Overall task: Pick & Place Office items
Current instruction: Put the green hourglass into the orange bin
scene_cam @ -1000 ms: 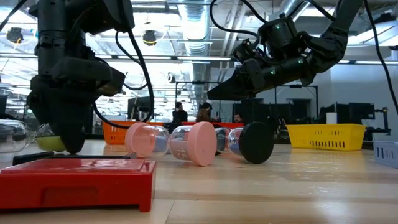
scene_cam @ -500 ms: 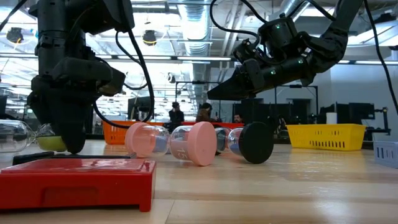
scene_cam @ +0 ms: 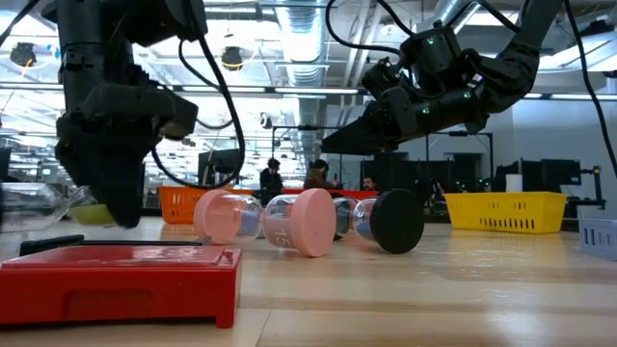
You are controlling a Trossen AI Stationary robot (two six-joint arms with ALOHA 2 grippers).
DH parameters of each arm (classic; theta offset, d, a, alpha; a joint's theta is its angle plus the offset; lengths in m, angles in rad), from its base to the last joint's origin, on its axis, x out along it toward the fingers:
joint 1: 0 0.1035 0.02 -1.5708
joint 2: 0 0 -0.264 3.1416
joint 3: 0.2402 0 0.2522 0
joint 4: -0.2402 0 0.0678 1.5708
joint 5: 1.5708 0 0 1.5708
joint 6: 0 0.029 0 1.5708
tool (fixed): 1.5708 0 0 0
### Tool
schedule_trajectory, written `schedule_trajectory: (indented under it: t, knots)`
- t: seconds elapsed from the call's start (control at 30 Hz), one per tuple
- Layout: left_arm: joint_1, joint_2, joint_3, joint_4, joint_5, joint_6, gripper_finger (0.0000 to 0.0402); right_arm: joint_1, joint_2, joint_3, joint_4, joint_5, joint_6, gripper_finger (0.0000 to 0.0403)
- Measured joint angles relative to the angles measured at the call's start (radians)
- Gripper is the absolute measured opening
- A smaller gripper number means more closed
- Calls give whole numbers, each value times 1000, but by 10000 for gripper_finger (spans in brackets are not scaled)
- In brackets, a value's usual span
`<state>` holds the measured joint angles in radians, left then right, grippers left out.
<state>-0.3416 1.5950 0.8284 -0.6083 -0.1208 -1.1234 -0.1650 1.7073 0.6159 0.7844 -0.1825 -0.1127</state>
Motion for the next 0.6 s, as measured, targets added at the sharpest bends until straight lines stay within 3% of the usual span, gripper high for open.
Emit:
schedule_trajectory:
  t: [0.13, 0.23, 0.47, 0.6]
  knots:
    - [0, -75, 0, -1, -90, -1, 199, 0, 0, 0, 0, 0, 0, 225]
    - [0, -152, 0, -3, -211, 9, 203, 0, 0, 0, 0, 0, 0, 225]
    - [16, -299, 0, -1, -661, 89, 212, 0, 0, 0, -3, 0, 0, 225]
    - [59, -340, 0, -2, -850, 181, 204, 0, 0, 0, -8, 0, 0, 225]
